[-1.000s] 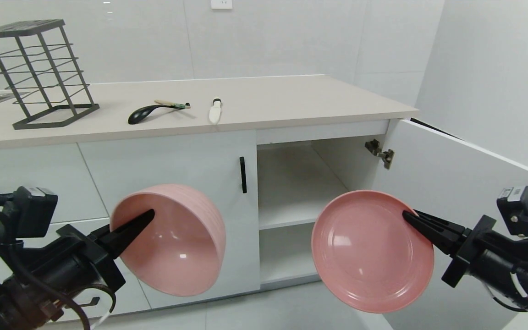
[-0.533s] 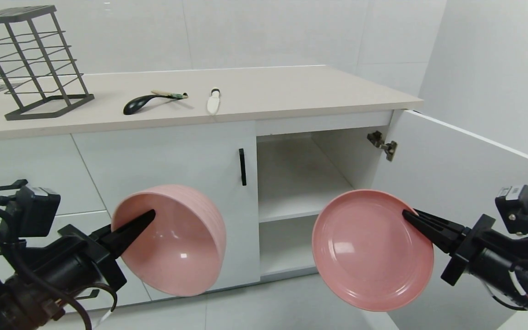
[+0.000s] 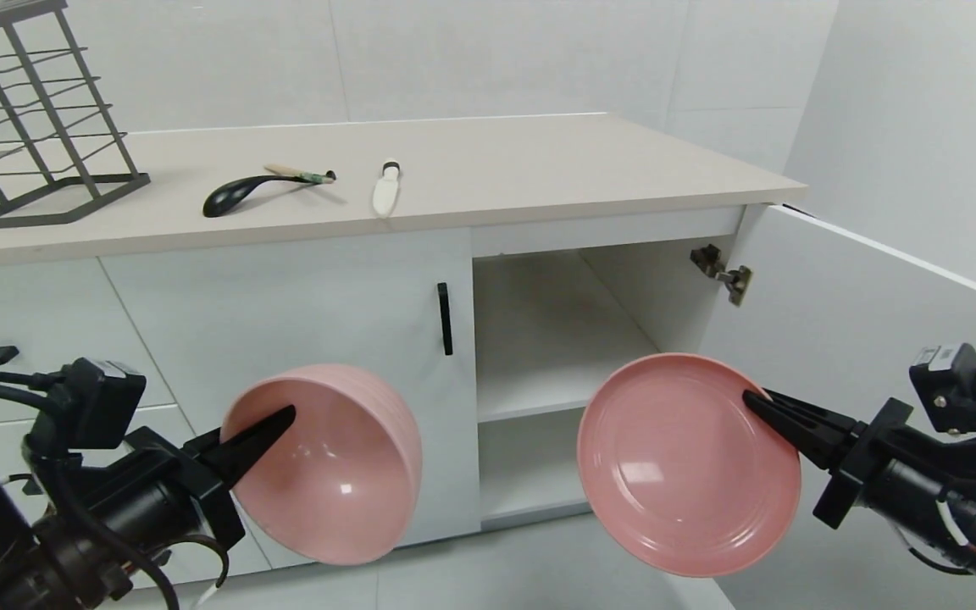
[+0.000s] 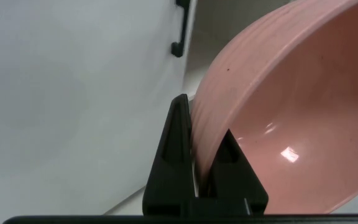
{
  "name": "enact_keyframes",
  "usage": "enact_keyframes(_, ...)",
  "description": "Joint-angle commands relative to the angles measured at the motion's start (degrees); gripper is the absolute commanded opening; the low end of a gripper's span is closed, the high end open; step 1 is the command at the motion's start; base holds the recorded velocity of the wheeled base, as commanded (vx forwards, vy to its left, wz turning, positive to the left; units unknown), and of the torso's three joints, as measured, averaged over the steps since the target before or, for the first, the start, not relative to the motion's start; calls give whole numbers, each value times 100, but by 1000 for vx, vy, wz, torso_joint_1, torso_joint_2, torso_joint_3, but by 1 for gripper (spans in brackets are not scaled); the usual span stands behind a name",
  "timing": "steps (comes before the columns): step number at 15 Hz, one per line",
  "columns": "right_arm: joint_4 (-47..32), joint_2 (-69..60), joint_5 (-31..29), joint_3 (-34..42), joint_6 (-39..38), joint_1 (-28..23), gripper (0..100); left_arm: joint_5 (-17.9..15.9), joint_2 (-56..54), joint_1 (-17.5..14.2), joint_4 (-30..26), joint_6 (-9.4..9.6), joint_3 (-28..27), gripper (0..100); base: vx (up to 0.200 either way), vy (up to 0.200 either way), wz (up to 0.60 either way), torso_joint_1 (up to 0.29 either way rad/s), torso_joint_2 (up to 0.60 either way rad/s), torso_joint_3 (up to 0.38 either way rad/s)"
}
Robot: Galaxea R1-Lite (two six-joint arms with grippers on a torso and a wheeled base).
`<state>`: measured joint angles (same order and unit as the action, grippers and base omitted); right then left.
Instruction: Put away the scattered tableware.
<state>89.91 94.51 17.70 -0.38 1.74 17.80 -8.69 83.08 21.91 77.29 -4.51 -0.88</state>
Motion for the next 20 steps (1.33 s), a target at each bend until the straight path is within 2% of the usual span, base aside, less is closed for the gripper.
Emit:
enact_keyframes(1, 9, 14, 5, 3, 1, 4, 0, -1, 138, 15, 23, 29, 53, 0, 200, 0, 0, 2, 7, -17)
enact_keyframes(3, 9, 41, 5, 3, 1, 31, 0, -1, 77, 244, 58, 29, 88, 0, 0, 0, 0, 0, 0, 0)
enact_keyframes(9, 9, 76, -30, 38, -7, -31, 0, -1, 94, 288, 58, 64, 88, 0, 0, 0, 0, 0, 0, 0)
enact_keyframes(13, 9, 770, -30, 38, -16, 22, 0, -1, -46, 323, 32, 64, 88, 0, 200, 0, 0, 2, 2, 5)
enact_keyframes(16, 9, 1104, -30, 20, -25, 57, 0, -1, -90, 552, -12, 64, 88, 0, 0, 0, 0, 0, 0, 0)
enact_keyframes(20, 9, 1843, -30, -85, -34, 321, 0, -10, -55, 578, -38, 82, 88, 0, 50, 0, 0, 1, 2, 1)
